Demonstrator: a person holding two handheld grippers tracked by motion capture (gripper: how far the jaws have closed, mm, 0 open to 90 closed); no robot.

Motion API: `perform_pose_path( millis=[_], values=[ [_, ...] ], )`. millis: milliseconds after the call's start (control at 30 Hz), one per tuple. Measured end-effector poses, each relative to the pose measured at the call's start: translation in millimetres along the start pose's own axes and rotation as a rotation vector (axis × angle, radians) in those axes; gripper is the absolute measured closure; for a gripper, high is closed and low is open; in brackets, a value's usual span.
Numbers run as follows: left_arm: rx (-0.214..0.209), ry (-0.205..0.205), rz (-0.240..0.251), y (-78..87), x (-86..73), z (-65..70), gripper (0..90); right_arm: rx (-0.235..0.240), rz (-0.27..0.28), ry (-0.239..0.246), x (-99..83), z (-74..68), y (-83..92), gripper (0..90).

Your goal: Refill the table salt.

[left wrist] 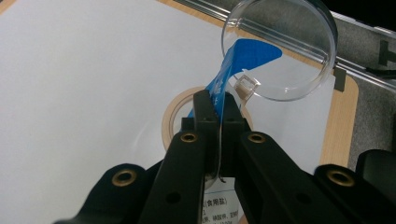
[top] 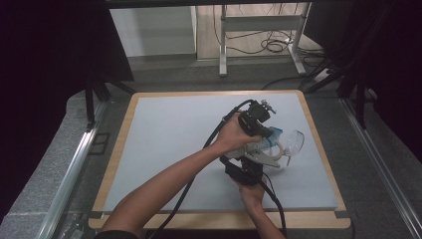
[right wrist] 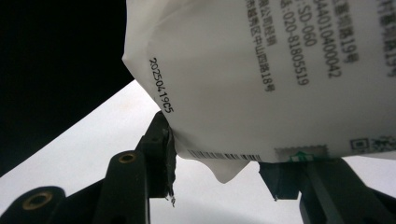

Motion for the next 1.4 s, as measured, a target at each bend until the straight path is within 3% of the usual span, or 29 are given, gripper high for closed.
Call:
perform_pose_path(
  millis=[1400],
  values=[
    [-0.005, -0.005, -0.008, -2.3, 0.3, 1.6, 90.0, 0.002, 0.012, -0.005, 3.4, -0.5, -0.1, 52.8]
  ],
)
Point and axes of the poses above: each handheld gripper's, and its own axes: y roughly backward along the jaws, x roughly out of its top, z roughly to its right, the point moved 10 cm from there along -y, roughly forward along the jaws, and after that the axes turned 3 degrees about x, right-handed, at the moved point
